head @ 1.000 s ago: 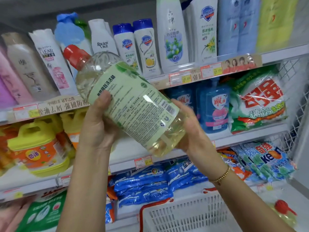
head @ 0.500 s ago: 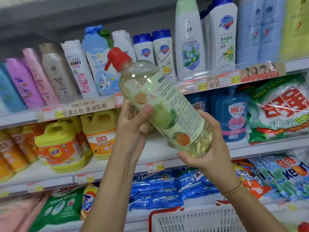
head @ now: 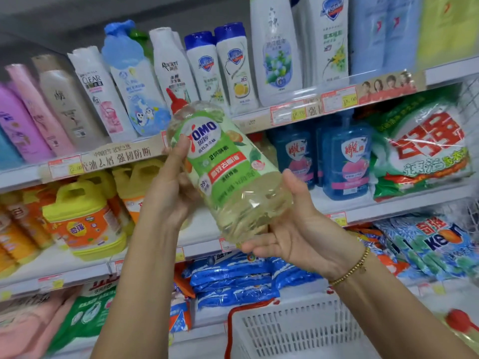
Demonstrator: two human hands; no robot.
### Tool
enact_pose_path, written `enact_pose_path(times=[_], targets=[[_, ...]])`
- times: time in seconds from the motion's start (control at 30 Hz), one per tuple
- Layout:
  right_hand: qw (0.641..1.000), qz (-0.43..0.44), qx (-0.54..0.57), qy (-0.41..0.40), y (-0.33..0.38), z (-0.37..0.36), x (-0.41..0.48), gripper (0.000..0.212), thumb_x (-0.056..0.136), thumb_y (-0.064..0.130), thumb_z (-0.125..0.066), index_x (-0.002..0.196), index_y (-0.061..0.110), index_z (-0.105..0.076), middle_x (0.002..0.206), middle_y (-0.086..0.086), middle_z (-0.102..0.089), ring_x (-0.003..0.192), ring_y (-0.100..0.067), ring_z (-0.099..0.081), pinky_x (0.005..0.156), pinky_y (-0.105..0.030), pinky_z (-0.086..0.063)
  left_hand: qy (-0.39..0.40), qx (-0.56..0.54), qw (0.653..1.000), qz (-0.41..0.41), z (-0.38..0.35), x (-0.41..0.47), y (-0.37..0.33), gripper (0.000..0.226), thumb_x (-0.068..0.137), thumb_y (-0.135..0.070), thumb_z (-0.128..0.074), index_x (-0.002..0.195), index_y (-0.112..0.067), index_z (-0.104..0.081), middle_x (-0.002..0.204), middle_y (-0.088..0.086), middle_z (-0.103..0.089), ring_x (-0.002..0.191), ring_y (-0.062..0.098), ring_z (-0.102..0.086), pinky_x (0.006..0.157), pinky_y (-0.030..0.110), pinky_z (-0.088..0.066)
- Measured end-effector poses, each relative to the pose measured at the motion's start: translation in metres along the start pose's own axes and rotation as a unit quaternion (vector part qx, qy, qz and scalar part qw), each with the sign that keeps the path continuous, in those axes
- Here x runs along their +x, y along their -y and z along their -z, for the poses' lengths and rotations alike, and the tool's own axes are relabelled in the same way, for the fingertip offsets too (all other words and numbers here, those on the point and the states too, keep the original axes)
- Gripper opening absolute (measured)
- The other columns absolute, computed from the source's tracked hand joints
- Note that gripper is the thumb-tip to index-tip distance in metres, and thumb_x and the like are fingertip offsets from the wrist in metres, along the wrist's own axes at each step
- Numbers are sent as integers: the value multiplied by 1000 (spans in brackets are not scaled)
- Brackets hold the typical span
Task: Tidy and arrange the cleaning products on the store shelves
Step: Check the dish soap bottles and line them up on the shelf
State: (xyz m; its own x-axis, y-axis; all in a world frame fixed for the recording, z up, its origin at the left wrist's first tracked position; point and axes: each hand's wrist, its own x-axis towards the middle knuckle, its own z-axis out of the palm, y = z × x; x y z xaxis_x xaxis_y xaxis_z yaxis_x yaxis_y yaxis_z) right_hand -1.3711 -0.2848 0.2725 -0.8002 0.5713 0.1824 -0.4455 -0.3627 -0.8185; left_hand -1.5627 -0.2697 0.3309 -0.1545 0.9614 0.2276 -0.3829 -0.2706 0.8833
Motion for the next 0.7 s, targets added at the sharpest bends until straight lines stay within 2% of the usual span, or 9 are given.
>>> enact_pose_path(times=[0.07,0.13,0.33,0.43,0.5,0.6,0.7], targets=[[999,-25,-31,-25,4,-3,-3,84,63,79,-49,122,20,-56,113,-22,-67,72,-22,-72,60,-24,-59,-24,4,998,54,2,2,5,60,68,-46,-68,120,-15,-65,112,7,-71,107,24,-66,81,42,-58],[996,-44,-66,-43,8,-5,-6,84,64,79,-38,119,19,-58,106,-24,-68,70,-22,-72,59,-23,-58,-32,-10,996,85,4,2,9,72,66,-46,-71,129,-14,-61,118,8,-68,109,23,-65,82,43,-57],[988,-54,-131,-55,19,-10,-12,101,55,81,-36,135,21,-46,103,-24,-69,73,-25,-72,57,-24,-59,9,-79,988,131,8,-2,9,85,51,-36,-89,126,-9,-62,118,12,-68,106,27,-67,77,48,-57],[983,-60,-162,-60,25,-14,-18,104,55,83,-35,134,17,-47,100,-25,-70,72,-25,-72,57,-24,-59,24,-109,981,158,7,-3,13,68,70,-40,-77,127,-6,-61,127,12,-63,113,27,-63,89,52,-53],[977,-60,-193,-70,26,-18,-23,104,56,83,-33,131,14,-50,97,-25,-70,72,-24,-72,57,-24,-59,41,-107,979,167,3,-6,19,58,76,-47,-70,117,-6,-68,126,12,-64,117,26,-61,100,49,-47],[968,-60,-230,-86,28,-22,-32,102,57,82,-33,132,15,-49,94,-23,-72,73,-24,-72,58,-23,-59,65,-105,978,168,-4,-12,32,53,78,-54,-61,101,-9,-75,114,12,-68,109,25,-64,96,48,-50],[967,-73,-228,-83,28,-14,-48,99,58,81,-39,132,16,-48,103,-19,-71,82,-25,-72,67,-25,-60,118,-127,968,180,-9,-17,42,55,75,-53,-66,110,-12,-73,119,12,-67,113,26,-62,100,51,-45]])
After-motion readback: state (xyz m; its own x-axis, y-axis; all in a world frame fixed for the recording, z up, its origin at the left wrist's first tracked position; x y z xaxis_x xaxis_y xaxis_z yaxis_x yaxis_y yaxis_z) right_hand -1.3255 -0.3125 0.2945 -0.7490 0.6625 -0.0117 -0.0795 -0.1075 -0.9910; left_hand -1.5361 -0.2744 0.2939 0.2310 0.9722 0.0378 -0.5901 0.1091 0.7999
